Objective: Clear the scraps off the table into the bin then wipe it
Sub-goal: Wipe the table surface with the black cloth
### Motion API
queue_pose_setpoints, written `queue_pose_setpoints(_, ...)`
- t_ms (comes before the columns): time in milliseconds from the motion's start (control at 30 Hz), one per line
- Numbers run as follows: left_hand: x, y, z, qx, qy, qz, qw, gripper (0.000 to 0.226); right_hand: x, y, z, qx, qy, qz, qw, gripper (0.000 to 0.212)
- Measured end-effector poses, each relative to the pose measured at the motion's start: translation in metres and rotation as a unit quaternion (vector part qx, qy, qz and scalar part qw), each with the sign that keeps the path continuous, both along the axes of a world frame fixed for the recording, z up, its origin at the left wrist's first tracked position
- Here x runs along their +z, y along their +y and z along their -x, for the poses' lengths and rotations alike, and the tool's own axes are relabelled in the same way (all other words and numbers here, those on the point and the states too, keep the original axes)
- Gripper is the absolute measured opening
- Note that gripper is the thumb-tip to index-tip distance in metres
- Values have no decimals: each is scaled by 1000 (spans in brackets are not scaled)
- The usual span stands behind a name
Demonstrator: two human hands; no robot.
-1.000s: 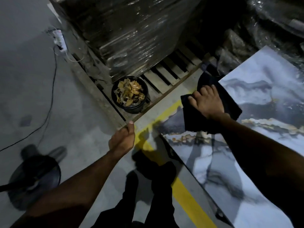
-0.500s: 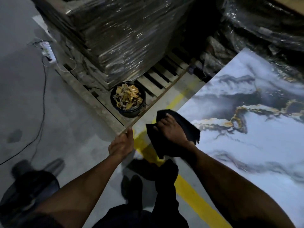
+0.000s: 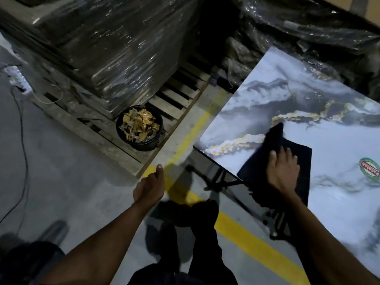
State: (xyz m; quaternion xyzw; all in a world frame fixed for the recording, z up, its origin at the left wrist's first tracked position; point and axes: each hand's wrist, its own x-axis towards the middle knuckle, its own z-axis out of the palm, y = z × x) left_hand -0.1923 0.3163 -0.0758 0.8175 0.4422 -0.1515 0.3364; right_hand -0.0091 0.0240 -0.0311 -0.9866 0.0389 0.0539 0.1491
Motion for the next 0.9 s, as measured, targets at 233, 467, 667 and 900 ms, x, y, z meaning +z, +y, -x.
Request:
queue_pose_setpoints(233,-7,10,4,1,18,-7,1000,79,-13,109,-9,166,56,107,979,69)
queue_pose_setpoints(467,11,-11,-36,-31,-131,-33,990,50,-11,120,13,369,43,93,924,55)
queue_pose_setpoints(667,41,-51,-111,-236,-242,-167,926,69,-16,-33,43,102,44,117,987,72)
queue_pose_setpoints(900,28,-107,-160,-365,-205,-138,898,84,-11,-43,1,-84,84,94,988,74)
